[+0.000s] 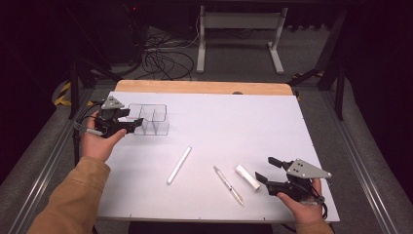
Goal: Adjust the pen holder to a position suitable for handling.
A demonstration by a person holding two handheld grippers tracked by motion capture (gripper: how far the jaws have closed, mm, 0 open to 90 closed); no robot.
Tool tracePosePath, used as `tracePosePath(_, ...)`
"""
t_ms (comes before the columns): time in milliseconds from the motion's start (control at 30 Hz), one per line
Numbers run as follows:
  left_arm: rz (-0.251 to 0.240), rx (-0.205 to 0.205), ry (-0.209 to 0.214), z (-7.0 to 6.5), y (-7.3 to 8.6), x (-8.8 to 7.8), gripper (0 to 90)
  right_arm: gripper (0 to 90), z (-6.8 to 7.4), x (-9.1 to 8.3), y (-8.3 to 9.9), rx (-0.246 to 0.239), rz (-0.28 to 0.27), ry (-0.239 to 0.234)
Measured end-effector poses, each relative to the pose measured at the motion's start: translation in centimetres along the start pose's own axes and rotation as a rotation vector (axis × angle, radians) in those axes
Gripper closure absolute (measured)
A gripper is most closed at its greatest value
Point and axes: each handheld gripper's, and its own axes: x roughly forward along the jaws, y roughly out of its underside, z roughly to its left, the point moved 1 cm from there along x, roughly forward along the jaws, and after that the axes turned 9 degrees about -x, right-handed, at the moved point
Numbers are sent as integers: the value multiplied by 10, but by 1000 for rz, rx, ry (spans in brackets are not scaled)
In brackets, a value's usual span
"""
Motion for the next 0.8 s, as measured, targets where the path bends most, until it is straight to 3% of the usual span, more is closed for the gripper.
tracePosePath(133, 14, 38, -14, 3, -5, 4, 348, 279, 0, 1, 0, -2, 4, -3)
tracePosePath(167, 15, 20, 0, 1, -5, 5, 348, 279, 1, 1, 0, -2, 4, -3)
tracePosePath(500, 80, 49, 25, 2, -14, 20, 353, 278, 0, 1, 0, -1, 4, -3)
tracePosePath(700, 124, 45, 29, 3, -16, 28, 353, 277, 0, 1, 0, 0, 4, -5)
tracePosePath(800, 152, 24, 47, 6, -15, 33, 353, 277, 0, 1, 1, 0, 5, -4)
